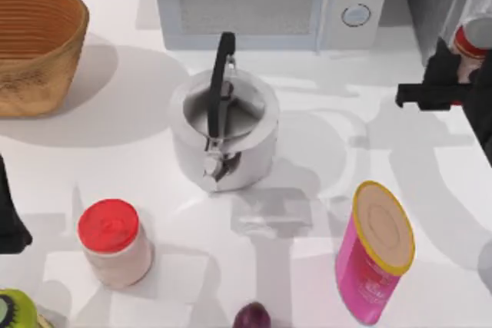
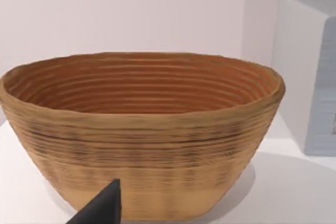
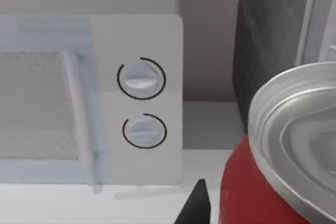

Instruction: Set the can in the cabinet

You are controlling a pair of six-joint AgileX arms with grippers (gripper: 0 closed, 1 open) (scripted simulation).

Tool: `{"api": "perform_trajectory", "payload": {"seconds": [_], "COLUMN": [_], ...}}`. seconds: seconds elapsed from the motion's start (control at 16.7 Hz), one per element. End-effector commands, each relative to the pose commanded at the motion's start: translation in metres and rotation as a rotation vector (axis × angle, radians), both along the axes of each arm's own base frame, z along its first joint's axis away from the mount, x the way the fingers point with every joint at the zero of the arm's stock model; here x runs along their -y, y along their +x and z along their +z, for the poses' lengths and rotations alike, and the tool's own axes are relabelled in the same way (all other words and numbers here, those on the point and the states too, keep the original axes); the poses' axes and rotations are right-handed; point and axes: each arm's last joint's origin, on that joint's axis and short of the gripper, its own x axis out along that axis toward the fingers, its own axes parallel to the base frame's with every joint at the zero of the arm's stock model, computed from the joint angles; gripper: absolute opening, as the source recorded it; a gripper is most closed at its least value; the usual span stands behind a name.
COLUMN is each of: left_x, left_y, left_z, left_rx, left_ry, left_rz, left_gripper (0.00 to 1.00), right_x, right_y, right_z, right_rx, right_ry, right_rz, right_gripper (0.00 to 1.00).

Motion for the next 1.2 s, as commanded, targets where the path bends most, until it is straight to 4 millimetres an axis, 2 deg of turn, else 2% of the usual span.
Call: {"api": "perform_trajectory", "payload": {"seconds": [0.3, 0.48, 0.66, 0.84, 1.2], "left_x": [0.000, 0.000, 0.000, 0.000, 0.000], "left_y": [0.000, 0.000, 0.000, 0.000, 0.000], "left_z": [0.000, 0.000, 0.000, 0.000, 0.000], "left_rx": [0.000, 0.000, 0.000, 0.000, 0.000], "left_ry": [0.000, 0.000, 0.000, 0.000, 0.000], "left_rz": [0.000, 0.000, 0.000, 0.000, 0.000], "left_gripper": [1.00, 1.00, 1.00, 1.00, 1.00], "right_x": [0.037, 0.063, 0.083, 0.096, 0.105], "right_y": [-0.041, -0.074, -0.105, -0.128, -0.146], "right_z": [0.023, 0.024, 0.012, -0.007, -0.035], "right_rx": [0.060, 0.096, 0.124, 0.146, 0.174], "right_ry": [0.016, 0.016, 0.009, -0.001, -0.012], "right_rz": [0.019, 0.007, -0.011, -0.025, -0.020], "right_gripper": [0.00, 0.00, 0.00, 0.00, 0.00]}}
